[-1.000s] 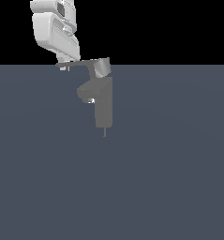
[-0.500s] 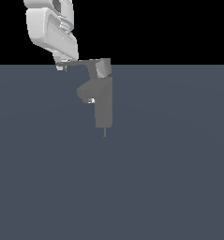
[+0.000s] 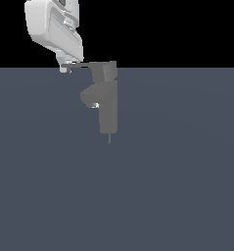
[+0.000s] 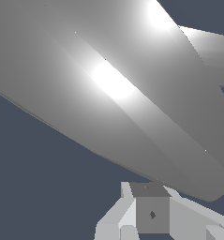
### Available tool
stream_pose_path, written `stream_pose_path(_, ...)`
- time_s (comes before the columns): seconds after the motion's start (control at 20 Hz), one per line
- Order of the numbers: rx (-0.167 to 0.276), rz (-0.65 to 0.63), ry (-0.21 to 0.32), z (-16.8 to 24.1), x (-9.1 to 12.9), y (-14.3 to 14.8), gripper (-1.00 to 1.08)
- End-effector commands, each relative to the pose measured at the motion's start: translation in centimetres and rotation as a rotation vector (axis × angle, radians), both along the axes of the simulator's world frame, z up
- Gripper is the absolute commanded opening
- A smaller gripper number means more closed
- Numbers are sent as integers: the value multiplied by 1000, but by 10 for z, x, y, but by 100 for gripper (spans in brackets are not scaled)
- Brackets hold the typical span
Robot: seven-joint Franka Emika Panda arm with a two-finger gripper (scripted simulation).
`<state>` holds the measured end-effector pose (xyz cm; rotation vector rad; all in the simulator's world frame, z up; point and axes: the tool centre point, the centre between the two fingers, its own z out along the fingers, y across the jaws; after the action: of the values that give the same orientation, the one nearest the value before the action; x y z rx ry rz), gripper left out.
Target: Turn on the faucet by rotating a designated handle.
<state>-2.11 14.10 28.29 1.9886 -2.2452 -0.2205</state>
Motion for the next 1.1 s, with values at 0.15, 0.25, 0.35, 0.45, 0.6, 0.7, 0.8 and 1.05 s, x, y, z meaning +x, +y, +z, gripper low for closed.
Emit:
stream_pose_path(0.15, -2, -7, 0, 5, -15, -15, -100)
stream_pose_path(0.25, -2, -6, 0, 6, -21, -19, -100)
stream_pose_path(0.35, -2, -5, 0, 7, -26, -22, -100)
stream_pose_path(0.45, -2, -5, 0, 9, -32, -26, -100)
stream_pose_path(0.6, -1, -4, -1, 11, -41, -32, -100)
stream_pose_path(0.7, -1, -4, -1, 12, -46, -36, -100)
stream_pose_path(0.8, -1, -4, -1, 13, -52, -39, -100)
stream_pose_path(1.05, -1, 7, 5, 11, -58, -42, -100)
